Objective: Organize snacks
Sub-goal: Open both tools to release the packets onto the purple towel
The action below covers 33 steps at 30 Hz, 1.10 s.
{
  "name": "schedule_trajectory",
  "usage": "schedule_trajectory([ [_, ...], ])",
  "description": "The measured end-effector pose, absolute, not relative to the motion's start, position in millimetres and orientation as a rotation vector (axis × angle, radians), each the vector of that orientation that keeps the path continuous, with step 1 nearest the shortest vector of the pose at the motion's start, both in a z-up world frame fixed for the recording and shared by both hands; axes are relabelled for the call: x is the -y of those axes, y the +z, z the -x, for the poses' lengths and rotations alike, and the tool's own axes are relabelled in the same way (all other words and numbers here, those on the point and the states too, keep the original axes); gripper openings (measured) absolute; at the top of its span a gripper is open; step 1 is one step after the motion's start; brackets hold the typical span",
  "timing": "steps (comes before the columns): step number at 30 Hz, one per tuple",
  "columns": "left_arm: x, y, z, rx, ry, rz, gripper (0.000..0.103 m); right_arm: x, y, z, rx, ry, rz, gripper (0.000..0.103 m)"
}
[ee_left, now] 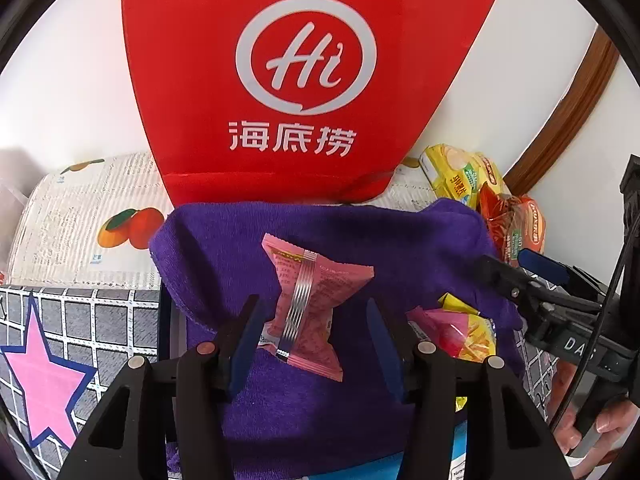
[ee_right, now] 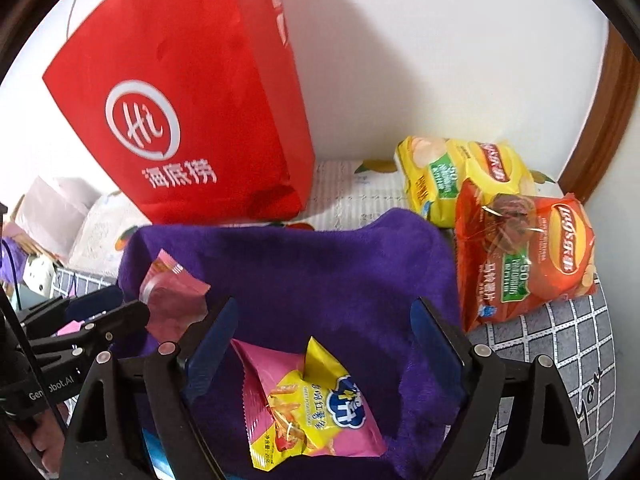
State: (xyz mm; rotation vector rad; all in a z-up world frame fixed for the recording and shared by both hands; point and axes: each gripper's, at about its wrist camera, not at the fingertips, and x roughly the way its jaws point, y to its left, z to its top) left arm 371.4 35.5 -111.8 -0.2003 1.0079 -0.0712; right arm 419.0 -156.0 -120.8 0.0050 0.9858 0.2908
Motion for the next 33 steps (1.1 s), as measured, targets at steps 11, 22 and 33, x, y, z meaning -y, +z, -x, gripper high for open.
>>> schedule_trajectory([
  [11, -31, -94, -360, -0.97, -0.061, 0.186, 0.051, 158, -83, -402, -0.888, 0.283, -0.057, 0.087],
  [22, -31, -56, -326, -0.865, -0.026, 0.187, 0.051, 152, -44, -376, -0.81, 0.314, -0.037, 0.087],
  [33, -45, -65, -251, -0.894, -0.012, 0.185, 0.051, 133, -5, -298, -0.723, 0.281, 0.114, 0.087],
])
